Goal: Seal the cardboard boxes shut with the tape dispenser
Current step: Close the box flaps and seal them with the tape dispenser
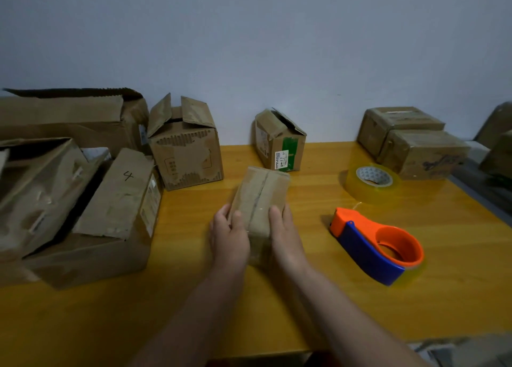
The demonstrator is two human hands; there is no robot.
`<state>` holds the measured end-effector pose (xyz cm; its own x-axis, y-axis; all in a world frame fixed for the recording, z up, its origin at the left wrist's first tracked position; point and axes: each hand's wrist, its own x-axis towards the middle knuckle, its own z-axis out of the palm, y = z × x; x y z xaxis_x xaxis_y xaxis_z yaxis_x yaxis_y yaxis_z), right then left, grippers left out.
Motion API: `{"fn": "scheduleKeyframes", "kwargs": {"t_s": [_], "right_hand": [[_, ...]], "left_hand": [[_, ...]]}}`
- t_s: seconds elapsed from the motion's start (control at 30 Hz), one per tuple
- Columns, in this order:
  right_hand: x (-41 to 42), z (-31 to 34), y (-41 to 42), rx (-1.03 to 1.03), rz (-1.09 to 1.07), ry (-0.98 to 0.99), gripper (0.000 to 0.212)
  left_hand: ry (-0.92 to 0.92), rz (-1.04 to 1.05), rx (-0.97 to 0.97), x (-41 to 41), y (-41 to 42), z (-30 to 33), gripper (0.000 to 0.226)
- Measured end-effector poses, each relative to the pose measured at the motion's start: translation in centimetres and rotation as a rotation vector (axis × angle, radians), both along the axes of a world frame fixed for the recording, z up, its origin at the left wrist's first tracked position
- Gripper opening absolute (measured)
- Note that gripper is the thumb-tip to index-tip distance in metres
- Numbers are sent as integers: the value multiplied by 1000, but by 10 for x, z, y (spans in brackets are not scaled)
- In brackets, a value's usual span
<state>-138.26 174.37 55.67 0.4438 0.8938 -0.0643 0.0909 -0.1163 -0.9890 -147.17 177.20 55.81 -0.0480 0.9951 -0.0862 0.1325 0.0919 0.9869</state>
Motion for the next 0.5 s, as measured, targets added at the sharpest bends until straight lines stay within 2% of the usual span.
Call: {"fn": "scheduleKeyframes", "kwargs": {"t_s": [0.1, 0.17, 0.23, 0.37, 0.5], "right_hand": [[21, 10, -16, -69, 52, -13, 55], [25, 9, -28, -127, -7, -36, 63], [21, 8, -39, -131, 17, -19, 67], [6, 13, -50, -54, 137, 13, 55], [18, 27, -62, -6, 68, -120, 48]], "left_hand": [[-61, -265, -142, -28, 4, 6, 59], [-35, -343, -259, -48, 11, 9, 78], [-75, -381, -340, -58, 14, 8, 86], [-119, -391, -300, -44, -6, 6, 65], [-189, -402, -248, -26, -28, 13, 50]]}}
